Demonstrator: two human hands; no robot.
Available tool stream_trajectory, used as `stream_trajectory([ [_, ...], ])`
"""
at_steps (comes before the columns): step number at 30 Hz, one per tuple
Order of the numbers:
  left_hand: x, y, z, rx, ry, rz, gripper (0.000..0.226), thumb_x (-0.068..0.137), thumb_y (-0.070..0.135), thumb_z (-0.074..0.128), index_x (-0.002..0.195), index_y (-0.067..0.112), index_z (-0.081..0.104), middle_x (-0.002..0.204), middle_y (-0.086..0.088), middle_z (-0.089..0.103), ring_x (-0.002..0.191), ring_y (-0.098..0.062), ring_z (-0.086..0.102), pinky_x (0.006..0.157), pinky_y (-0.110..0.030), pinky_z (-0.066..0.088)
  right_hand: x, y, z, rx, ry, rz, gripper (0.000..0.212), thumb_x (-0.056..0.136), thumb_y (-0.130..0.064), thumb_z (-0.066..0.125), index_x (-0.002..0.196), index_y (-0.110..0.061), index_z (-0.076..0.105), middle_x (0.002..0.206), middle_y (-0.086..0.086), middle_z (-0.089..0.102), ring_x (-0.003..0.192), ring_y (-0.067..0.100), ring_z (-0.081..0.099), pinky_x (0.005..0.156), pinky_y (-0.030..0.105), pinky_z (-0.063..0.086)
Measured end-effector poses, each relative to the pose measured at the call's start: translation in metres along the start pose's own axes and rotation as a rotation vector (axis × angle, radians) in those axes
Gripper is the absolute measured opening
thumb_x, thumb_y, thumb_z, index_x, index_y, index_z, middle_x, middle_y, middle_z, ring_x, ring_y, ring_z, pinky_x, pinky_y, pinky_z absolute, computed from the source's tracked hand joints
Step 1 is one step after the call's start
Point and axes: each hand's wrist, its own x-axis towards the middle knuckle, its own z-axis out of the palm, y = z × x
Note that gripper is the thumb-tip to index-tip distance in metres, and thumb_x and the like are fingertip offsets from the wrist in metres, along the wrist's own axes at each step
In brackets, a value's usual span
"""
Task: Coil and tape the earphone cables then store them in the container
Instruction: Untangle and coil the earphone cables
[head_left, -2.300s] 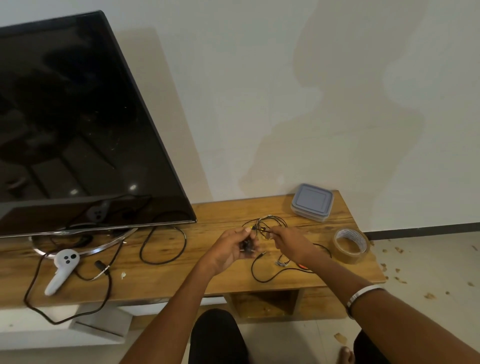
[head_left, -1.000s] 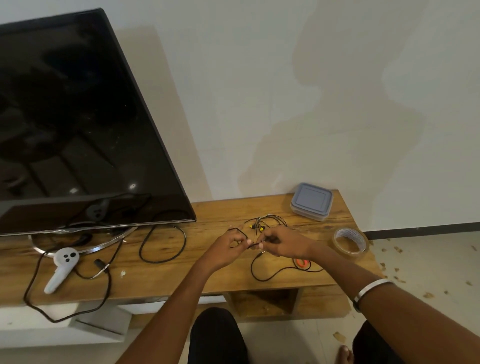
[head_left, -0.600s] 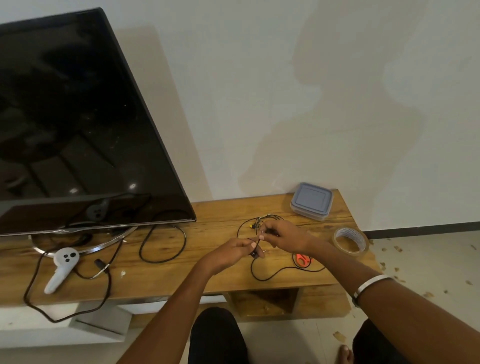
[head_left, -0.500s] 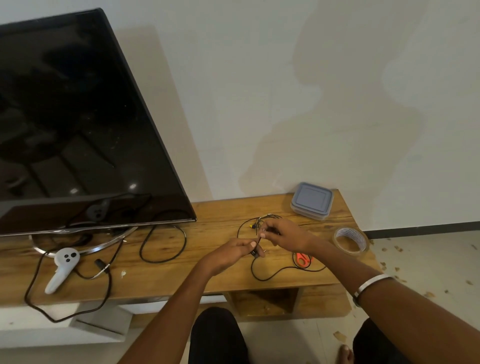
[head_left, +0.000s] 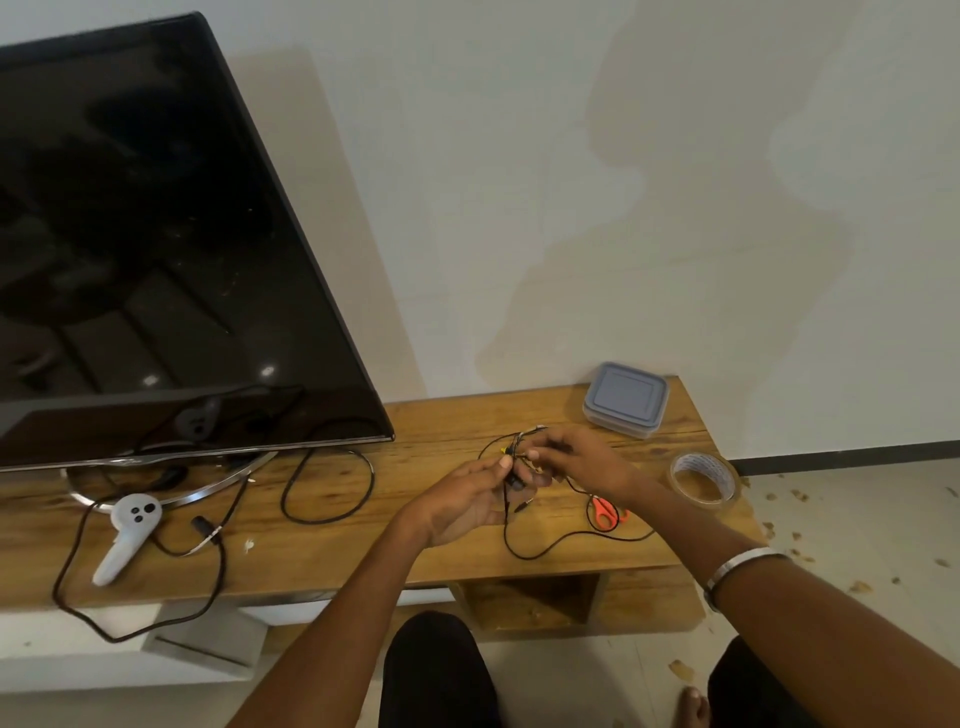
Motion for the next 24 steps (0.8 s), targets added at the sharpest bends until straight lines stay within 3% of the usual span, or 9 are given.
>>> stream_trajectory([
  [4, -0.003, 0.007, -0.001, -0.148, -0.041, 0.074, 0.026, 0.098, 0.037, 0.042, 0.092, 0.017, 0.059, 0.134, -0.025, 0.054, 0.130, -0.036, 0.050, 0.104, -0.059, 0.035, -0.004, 0.006, 0.001, 0.130, 0.007, 0.032, 0.022, 0.094, -0.015, 0.056, 0.108, -0.003, 0.067, 0.073, 0.011, 0.058, 0.059, 0.008, 0.048, 0.053, 0.019, 0.040],
  [8, -0.005, 0.018, -0.001, -0.233, -0.042, 0.157, 0.027, 0.100, 0.036, 0.037, 0.097, 0.015, 0.055, 0.143, -0.030, 0.042, 0.132, -0.041, 0.045, 0.107, -0.070, 0.026, -0.012, 0.016, 0.004, 0.110, 0.006, 0.058, 0.020, 0.097, -0.013, 0.051, 0.088, -0.012, 0.069, 0.056, -0.010, 0.055, 0.051, 0.005, 0.044, 0.052, 0.022, 0.037],
  [11, -0.003, 0.020, 0.004, -0.266, -0.038, 0.200, 0.028, 0.101, 0.035, 0.034, 0.097, 0.017, 0.055, 0.143, -0.026, 0.045, 0.133, -0.039, 0.045, 0.107, -0.068, 0.028, -0.012, 0.017, 0.015, 0.050, -0.008, 0.073, 0.021, 0.098, -0.018, 0.050, 0.085, -0.017, 0.067, 0.054, -0.012, 0.056, 0.051, 0.005, 0.045, 0.051, 0.022, 0.038],
  [13, -0.001, 0.020, 0.007, -0.291, -0.032, 0.236, 0.026, 0.099, 0.036, 0.037, 0.097, 0.017, 0.055, 0.143, -0.024, 0.047, 0.134, -0.038, 0.044, 0.108, -0.066, 0.030, -0.011, 0.017, 0.022, -0.033, -0.036, 0.077, 0.023, 0.098, -0.020, 0.049, 0.084, -0.011, 0.065, 0.060, -0.011, 0.058, 0.051, 0.004, 0.048, 0.054, 0.026, 0.040],
  [16, 0.002, 0.023, 0.012, -0.293, 0.019, 0.273, 0.025, 0.094, 0.039, 0.045, 0.097, 0.016, 0.054, 0.142, -0.020, 0.049, 0.136, -0.033, 0.043, 0.108, -0.063, 0.032, -0.011, 0.014, 0.031, -0.100, -0.108, 0.105, 0.021, 0.098, -0.018, 0.049, 0.089, -0.008, 0.065, 0.068, -0.006, 0.060, 0.051, 0.001, 0.051, 0.055, 0.021, 0.042],
  [21, 0.007, 0.021, 0.010, -0.163, 0.144, 0.285, 0.025, 0.101, 0.030, 0.037, 0.091, 0.018, 0.057, 0.138, -0.006, 0.057, 0.131, -0.017, 0.049, 0.107, -0.047, 0.036, -0.014, 0.008, 0.037, -0.072, -0.217, 0.145, 0.023, 0.098, -0.022, 0.048, 0.103, -0.009, 0.067, 0.067, -0.003, 0.060, 0.052, 0.008, 0.050, 0.052, 0.018, 0.041],
  [24, 0.007, 0.015, 0.006, -0.058, 0.225, 0.292, 0.027, 0.097, 0.034, 0.042, 0.088, 0.021, 0.064, 0.140, 0.002, 0.055, 0.134, -0.014, 0.043, 0.111, -0.045, 0.027, -0.015, 0.001, 0.032, -0.037, -0.251, 0.179, 0.024, 0.099, -0.020, 0.047, 0.103, -0.007, 0.067, 0.066, 0.000, 0.057, 0.050, 0.009, 0.048, 0.048, 0.016, 0.039],
])
